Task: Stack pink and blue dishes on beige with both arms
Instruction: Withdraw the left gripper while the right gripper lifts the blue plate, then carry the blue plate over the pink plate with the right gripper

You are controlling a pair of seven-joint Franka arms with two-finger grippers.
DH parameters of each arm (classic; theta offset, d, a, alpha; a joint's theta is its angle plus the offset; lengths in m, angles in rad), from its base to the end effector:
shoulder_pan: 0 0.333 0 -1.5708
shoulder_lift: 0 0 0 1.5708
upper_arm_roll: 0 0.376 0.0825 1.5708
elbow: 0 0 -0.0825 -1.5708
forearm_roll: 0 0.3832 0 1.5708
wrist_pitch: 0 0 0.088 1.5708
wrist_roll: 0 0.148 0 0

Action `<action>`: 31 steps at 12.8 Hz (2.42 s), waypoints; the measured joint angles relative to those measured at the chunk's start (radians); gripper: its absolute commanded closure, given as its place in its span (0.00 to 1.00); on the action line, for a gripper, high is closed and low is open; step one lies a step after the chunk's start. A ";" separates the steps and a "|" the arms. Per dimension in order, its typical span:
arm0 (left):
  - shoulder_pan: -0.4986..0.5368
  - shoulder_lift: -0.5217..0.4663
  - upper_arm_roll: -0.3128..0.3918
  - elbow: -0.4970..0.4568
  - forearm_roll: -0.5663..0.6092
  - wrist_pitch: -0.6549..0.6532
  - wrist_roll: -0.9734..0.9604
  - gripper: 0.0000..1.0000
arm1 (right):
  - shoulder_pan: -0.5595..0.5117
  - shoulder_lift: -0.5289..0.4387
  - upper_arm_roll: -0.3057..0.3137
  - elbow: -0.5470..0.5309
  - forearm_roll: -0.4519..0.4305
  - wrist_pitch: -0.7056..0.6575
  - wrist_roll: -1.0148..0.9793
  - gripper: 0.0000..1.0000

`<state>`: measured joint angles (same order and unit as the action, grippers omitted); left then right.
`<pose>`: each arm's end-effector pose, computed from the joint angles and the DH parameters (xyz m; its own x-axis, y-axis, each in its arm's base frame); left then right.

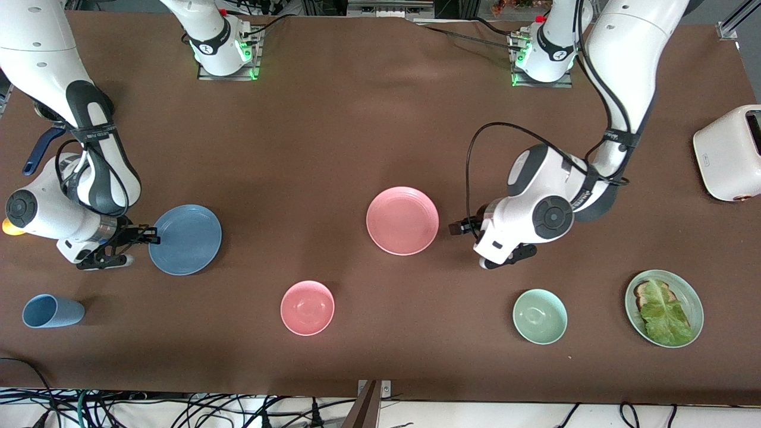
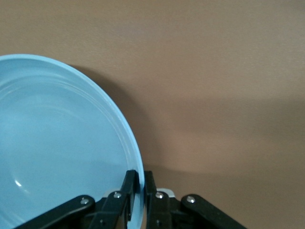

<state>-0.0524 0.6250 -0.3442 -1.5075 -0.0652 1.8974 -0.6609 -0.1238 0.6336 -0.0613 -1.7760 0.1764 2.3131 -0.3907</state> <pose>0.6641 -0.2436 0.3131 0.9003 0.2981 -0.3172 0.3365 -0.9389 0.0726 0.6711 -0.1134 0.2024 0.9938 0.0933 -0.0596 0.0862 -0.9899 -0.1128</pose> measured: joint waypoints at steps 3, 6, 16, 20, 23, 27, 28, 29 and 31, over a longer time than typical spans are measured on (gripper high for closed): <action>0.108 -0.051 0.003 0.001 0.003 -0.094 0.122 0.00 | 0.000 -0.001 0.009 0.044 0.007 -0.060 0.000 1.00; 0.189 -0.088 0.005 0.001 0.059 -0.161 0.196 0.00 | 0.000 -0.005 0.013 0.128 0.022 -0.172 0.000 1.00; 0.077 -0.463 0.364 -0.092 0.064 -0.321 0.550 0.00 | 0.035 -0.013 0.075 0.352 0.055 -0.430 0.116 1.00; 0.072 -0.530 0.387 -0.099 0.064 -0.352 0.625 0.00 | 0.134 -0.016 0.079 0.432 0.048 -0.529 0.303 1.00; 0.071 -0.551 0.387 -0.098 0.064 -0.359 0.746 0.00 | 0.241 -0.036 0.082 0.460 0.043 -0.549 0.532 1.00; 0.069 -0.558 0.356 -0.098 0.064 -0.363 0.764 0.00 | 0.411 -0.049 0.086 0.460 0.043 -0.539 0.844 1.00; 0.065 -0.558 0.351 -0.098 0.064 -0.363 0.764 0.00 | 0.449 -0.049 0.086 0.460 0.043 -0.522 0.910 1.00; 0.062 -0.559 0.349 -0.098 0.064 -0.363 0.765 0.00 | 0.488 -0.048 0.087 0.459 0.043 -0.503 0.984 1.00; 0.060 -0.559 0.346 -0.098 0.064 -0.363 0.767 0.00 | 0.577 -0.046 0.086 0.444 0.042 -0.459 1.140 1.00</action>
<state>0.0074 0.0658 0.0014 -1.6058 -0.0014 1.5343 0.1060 0.4527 0.5879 0.0252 -1.3316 0.2186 1.8546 0.7491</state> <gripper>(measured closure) 0.000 0.938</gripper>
